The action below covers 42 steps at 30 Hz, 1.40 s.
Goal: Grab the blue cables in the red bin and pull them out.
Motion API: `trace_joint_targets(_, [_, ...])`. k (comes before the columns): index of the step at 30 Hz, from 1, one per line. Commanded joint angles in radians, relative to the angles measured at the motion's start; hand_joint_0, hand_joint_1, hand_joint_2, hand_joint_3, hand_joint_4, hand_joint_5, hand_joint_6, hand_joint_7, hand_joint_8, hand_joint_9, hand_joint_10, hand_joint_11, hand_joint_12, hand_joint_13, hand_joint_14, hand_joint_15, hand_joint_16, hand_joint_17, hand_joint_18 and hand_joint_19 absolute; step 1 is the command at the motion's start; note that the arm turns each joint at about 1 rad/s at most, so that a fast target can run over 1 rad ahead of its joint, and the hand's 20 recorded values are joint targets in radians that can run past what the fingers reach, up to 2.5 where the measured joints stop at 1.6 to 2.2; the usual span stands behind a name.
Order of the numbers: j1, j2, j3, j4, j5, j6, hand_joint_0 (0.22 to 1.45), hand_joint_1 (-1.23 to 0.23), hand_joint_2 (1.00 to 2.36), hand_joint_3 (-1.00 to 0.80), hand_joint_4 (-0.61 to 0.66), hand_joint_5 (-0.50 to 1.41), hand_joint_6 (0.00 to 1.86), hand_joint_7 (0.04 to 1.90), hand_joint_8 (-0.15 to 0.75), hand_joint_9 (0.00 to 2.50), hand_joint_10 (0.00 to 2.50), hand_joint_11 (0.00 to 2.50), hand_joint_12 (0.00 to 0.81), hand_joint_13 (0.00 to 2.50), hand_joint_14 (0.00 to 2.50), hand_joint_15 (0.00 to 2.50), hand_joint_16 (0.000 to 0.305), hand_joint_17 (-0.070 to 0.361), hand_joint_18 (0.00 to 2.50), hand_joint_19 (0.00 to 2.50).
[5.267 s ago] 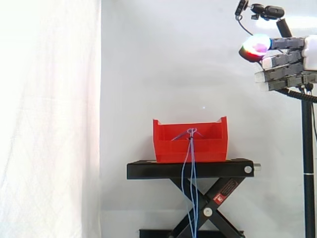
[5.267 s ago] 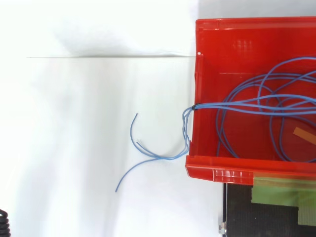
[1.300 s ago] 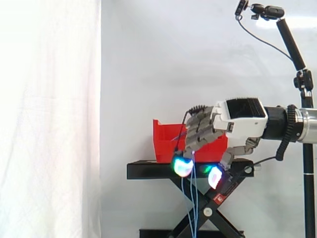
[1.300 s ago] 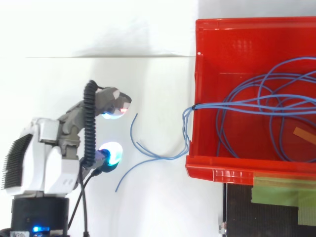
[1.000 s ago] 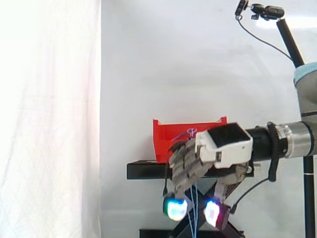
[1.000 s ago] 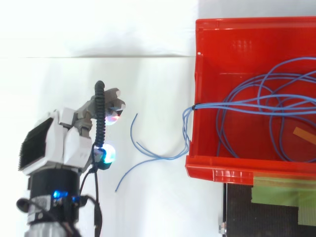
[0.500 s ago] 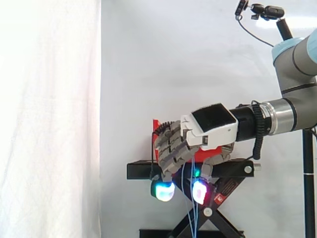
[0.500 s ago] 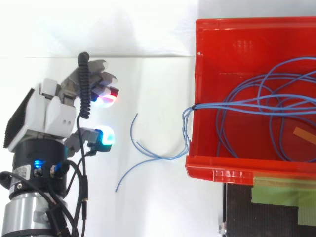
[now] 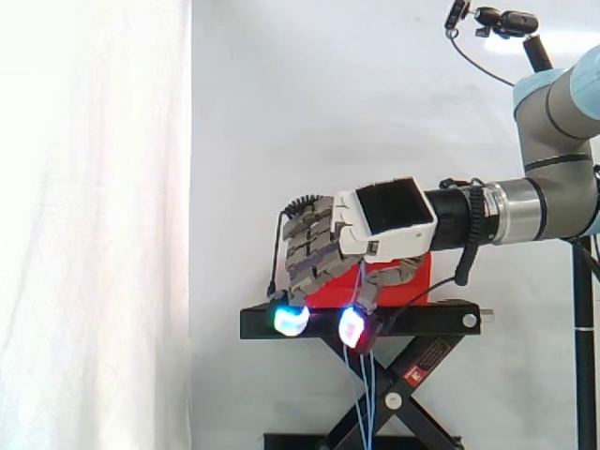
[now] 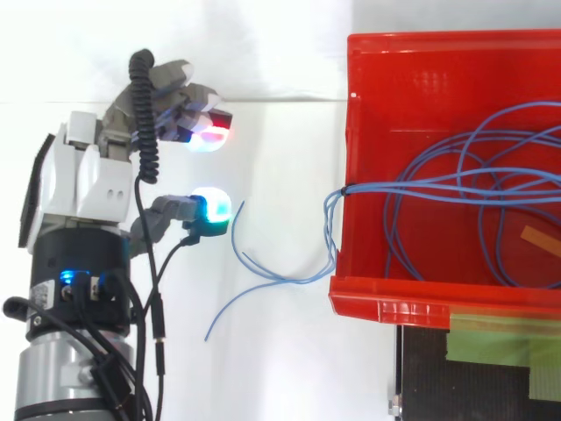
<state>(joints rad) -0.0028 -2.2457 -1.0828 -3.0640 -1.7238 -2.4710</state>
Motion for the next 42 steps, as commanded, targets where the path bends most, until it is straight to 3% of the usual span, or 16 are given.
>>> trace_joint_targets(1, [-0.009,0.000,-0.003,-0.010,-0.004,-0.018,0.76,-1.01,1.00,-1.00,0.05,0.73,0.01,0.64,0.233,0.81,0.02,1.06,0.347,0.70,0.02,0.66,0.045,0.101,0.50,0.48])
trace_joint_targets(7, [-0.020,0.012,-0.006,-0.101,-0.036,-0.030,0.76,-1.01,1.00,-1.00,0.06,0.72,0.01,0.64,0.233,0.81,0.02,1.05,0.346,0.70,0.02,0.65,0.045,0.101,0.50,0.48])
trace_joint_targets(9, [-0.026,0.018,-0.006,-0.160,-0.040,-0.055,0.76,-1.01,1.00,-1.00,0.06,0.73,0.01,0.64,0.232,0.81,0.02,1.06,0.346,0.70,0.02,0.65,0.045,0.101,0.50,0.48])
trace_joint_targets(13, [-0.034,0.018,-0.006,-0.217,-0.040,-0.070,0.76,-1.01,1.00,-1.00,0.06,0.72,0.01,0.63,0.234,0.81,0.03,1.06,0.344,0.70,0.02,0.66,0.045,0.101,0.50,0.48])
trace_joint_targets(22, [-0.046,0.018,0.001,-0.220,-0.042,-0.108,0.77,-1.02,1.00,-1.00,0.06,0.66,0.01,0.54,0.231,0.79,0.03,1.02,0.343,0.67,0.02,0.63,0.045,0.102,0.48,0.48])
trace_joint_targets(35, [-0.060,0.018,0.001,-0.233,-0.054,-0.300,0.74,-1.06,1.00,-1.00,0.01,0.55,0.01,0.43,0.220,0.73,0.03,0.99,0.341,0.64,0.02,0.62,0.047,0.106,0.44,0.47])
trace_joint_targets(40, [-0.066,0.017,0.001,-0.237,-0.059,-0.323,0.72,-1.06,1.00,-1.00,0.02,0.57,0.01,0.43,0.226,0.73,0.03,0.97,0.347,0.63,0.02,0.61,0.048,0.108,0.44,0.47])
trace_joint_targets(42, [-0.069,0.017,0.001,-0.251,-0.080,-0.365,0.71,-1.06,1.00,-1.00,0.02,0.57,0.01,0.43,0.228,0.73,0.02,0.97,0.347,0.63,0.02,0.61,0.048,0.109,0.44,0.47])
